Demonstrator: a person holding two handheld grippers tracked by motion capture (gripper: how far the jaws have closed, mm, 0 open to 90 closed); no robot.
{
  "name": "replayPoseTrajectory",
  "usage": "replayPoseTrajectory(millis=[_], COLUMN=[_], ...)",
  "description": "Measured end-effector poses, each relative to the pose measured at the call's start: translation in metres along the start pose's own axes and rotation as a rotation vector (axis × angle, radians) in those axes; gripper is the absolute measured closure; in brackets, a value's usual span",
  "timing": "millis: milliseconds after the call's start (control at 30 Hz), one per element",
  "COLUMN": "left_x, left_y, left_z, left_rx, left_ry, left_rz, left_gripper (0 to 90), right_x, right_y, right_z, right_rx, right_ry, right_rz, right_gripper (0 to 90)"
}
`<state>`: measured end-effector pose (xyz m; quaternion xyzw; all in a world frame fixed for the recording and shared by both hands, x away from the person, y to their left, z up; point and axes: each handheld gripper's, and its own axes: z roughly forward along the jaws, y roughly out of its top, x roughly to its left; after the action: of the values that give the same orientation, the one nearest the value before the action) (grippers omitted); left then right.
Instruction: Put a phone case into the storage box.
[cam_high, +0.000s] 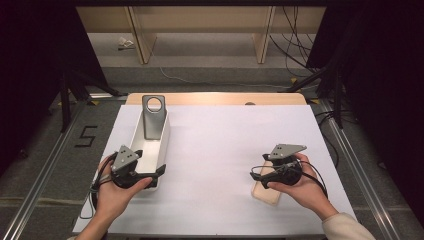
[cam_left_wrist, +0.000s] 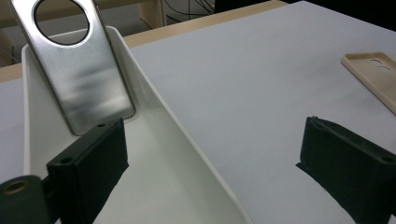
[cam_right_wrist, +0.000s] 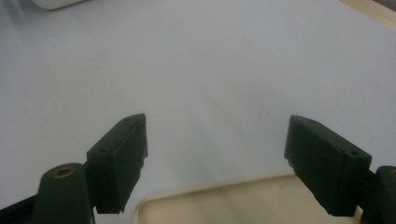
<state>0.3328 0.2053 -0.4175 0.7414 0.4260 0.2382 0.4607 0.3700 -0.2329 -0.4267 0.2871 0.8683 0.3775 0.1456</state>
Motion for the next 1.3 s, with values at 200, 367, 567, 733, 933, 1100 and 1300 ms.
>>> replayPoseTrajectory(millis=[200, 367, 567, 733, 933, 1100, 1300], left_x=[-0.001, -0.002, -0.002, -0.005, -0.006, -0.006, -0.006], left_y=[0.001, 0.002, 0.002, 0.004, 0.004, 0.004, 0.004], left_z=[0.000, 0.000, -0.001, -0.002, -0.002, -0.002, -0.002], left_rx=[-0.003, -0.010, -0.007, -0.008, -0.008, -0.009, -0.008], left_ry=[-0.001, -0.005, 0.002, 0.008, 0.005, 0.006, 0.005], left_rz=[0.002, 0.001, 0.007, 0.018, 0.020, 0.018, 0.019], left_gripper=[7.0, 7.2, 7.3, 7.4, 7.5, 7.6, 7.6], right_x=[0.001, 0.004, 0.005, 0.006, 0.005, 0.001, -0.002], right_y=[-0.001, -0.004, -0.009, -0.013, -0.020, -0.024, -0.030], right_z=[-0.001, -0.002, -0.003, -0.003, 0.001, 0.000, 0.002], right_rx=[0.018, 0.090, 0.196, 0.293, 0.427, 0.493, 0.546], right_ry=[0.014, 0.090, 0.143, 0.153, 0.152, 0.106, 0.108], right_rz=[0.012, -0.011, -0.015, -0.019, -0.020, -0.030, -0.034], right_gripper=[26.5, 55.2, 85.5, 90.0, 90.0, 90.0, 90.0])
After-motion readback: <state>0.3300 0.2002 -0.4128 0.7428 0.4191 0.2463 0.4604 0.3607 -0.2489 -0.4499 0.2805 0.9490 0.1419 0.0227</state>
